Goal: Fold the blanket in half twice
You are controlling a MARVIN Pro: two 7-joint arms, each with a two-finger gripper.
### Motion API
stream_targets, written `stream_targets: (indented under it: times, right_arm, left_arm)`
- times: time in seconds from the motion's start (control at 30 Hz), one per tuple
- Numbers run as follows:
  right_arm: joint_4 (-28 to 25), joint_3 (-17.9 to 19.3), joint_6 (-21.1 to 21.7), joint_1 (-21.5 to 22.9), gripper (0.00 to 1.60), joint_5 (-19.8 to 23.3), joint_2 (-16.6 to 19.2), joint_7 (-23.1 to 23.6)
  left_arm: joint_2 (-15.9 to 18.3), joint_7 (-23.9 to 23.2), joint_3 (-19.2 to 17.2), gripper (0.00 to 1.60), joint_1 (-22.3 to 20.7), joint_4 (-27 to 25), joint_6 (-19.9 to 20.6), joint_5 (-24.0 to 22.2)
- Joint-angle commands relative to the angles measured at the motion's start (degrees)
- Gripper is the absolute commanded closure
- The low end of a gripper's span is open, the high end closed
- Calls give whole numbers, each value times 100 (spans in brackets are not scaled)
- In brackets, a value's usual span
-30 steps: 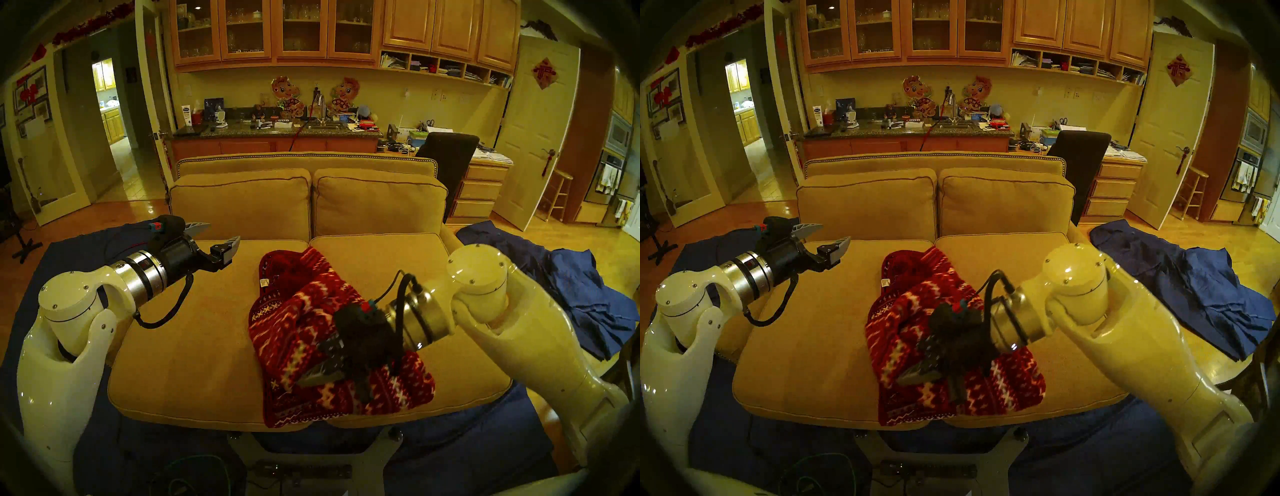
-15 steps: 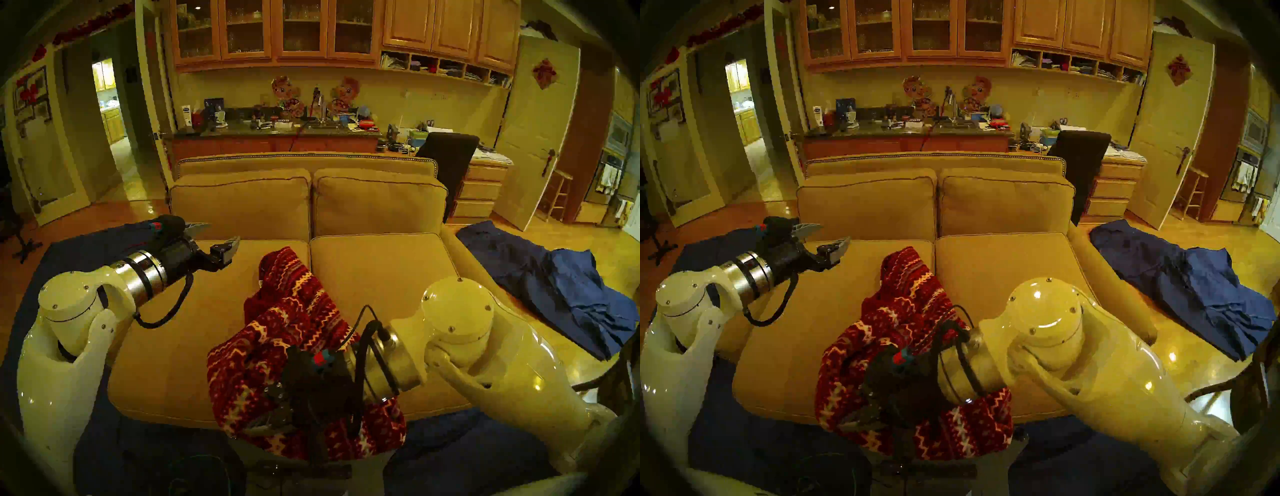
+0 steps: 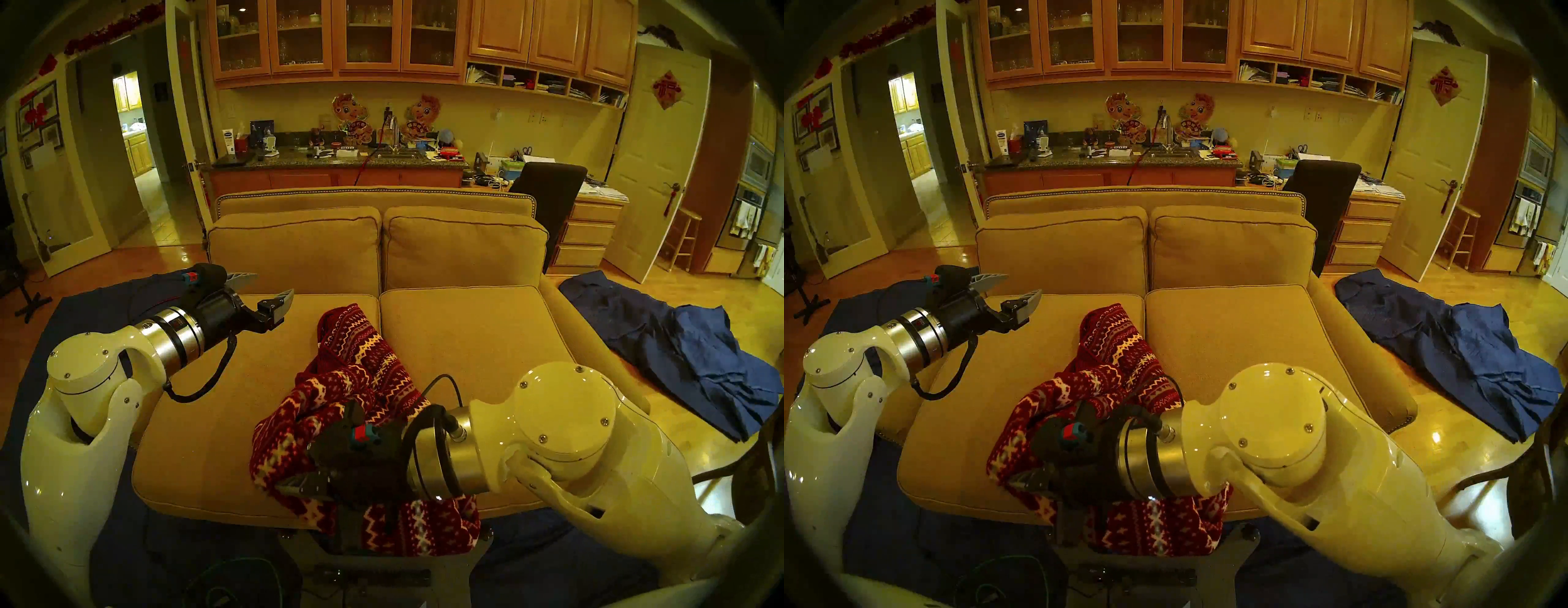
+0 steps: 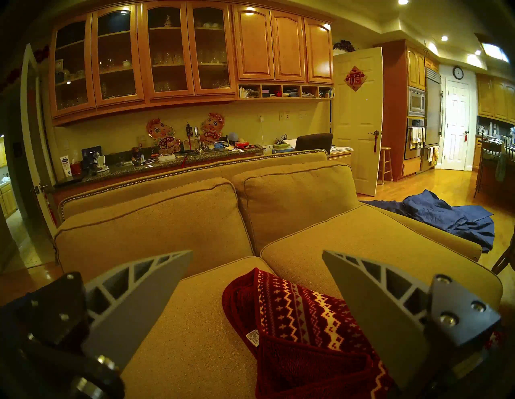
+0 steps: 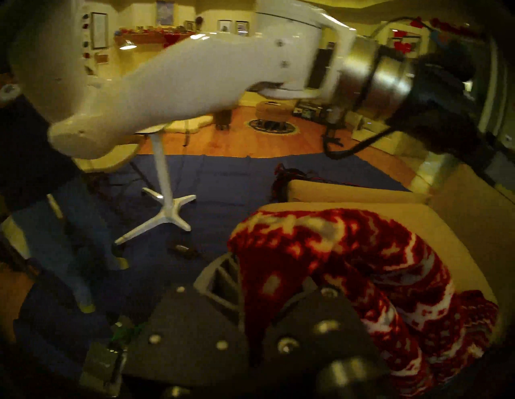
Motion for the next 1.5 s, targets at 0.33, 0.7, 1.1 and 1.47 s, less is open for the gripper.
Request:
stream_targets:
  times: [0.33,0.7,1.1,1.47]
  right_arm:
    - [573,1743,533,897,160,-837,-323,-1542]
    - [1804,2863,991,1345,160,-1084,-123,-2490]
    - [1915,4003,1308,1301,160,-716,-705,-3269]
    - [1246,4543,1215,318,160,-479,-1270,-3501]
  left_arm:
    - [14,-6,-6,0,-30,-34,-16,-5]
    - [19,-6,-6,0,-33,-37,-19,-9]
    - [34,-18,-5,0,-40,-40,-34,-11]
    - [50,-37,-6,0,-39,-33,-55,-14]
